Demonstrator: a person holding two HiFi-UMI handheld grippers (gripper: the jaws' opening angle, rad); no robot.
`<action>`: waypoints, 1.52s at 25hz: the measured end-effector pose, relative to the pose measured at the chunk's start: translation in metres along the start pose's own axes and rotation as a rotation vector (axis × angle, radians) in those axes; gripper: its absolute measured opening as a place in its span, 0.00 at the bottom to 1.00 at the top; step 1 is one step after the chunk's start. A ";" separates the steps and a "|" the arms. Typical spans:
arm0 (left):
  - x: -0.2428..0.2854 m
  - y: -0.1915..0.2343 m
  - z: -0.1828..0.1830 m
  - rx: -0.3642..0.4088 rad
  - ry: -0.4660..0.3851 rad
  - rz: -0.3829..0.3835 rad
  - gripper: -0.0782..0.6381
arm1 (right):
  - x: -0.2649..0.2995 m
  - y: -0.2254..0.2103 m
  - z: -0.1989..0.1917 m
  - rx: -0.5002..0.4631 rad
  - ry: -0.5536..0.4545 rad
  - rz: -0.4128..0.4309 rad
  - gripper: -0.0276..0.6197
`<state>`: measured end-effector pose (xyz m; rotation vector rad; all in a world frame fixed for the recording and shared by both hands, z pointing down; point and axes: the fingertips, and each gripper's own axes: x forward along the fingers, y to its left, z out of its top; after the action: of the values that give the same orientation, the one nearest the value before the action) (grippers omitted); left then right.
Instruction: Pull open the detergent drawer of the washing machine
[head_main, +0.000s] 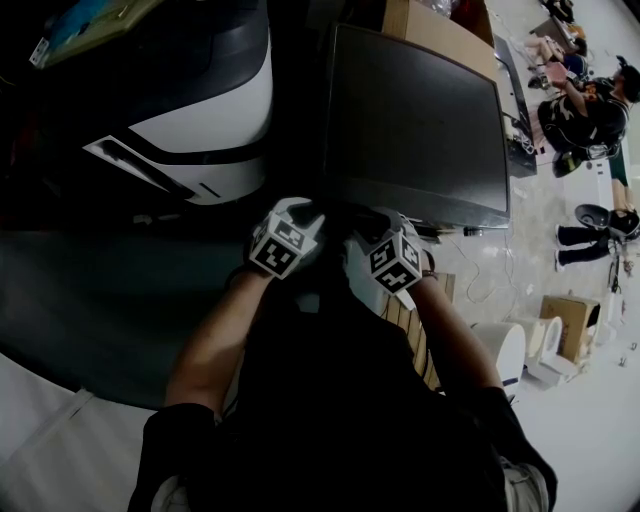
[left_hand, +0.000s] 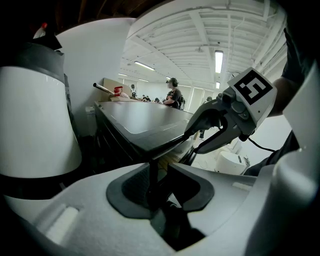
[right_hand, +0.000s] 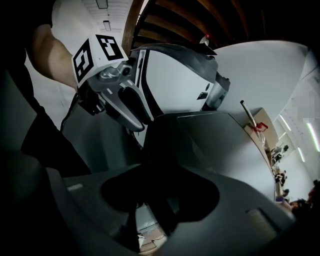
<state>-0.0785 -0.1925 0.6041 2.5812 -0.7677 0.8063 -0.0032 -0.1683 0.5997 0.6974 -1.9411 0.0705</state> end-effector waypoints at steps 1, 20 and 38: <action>0.000 -0.001 -0.001 -0.004 0.004 -0.003 0.25 | 0.000 0.000 0.000 0.004 0.000 0.003 0.32; -0.021 -0.025 -0.014 -0.005 0.013 -0.045 0.28 | -0.015 0.018 -0.010 0.105 0.007 0.023 0.32; -0.043 -0.072 -0.003 0.065 0.021 -0.024 0.28 | -0.028 0.052 -0.030 0.080 0.018 0.011 0.18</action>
<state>-0.0678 -0.1166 0.5703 2.6289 -0.7148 0.8634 0.0044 -0.1025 0.6030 0.7358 -1.9338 0.1613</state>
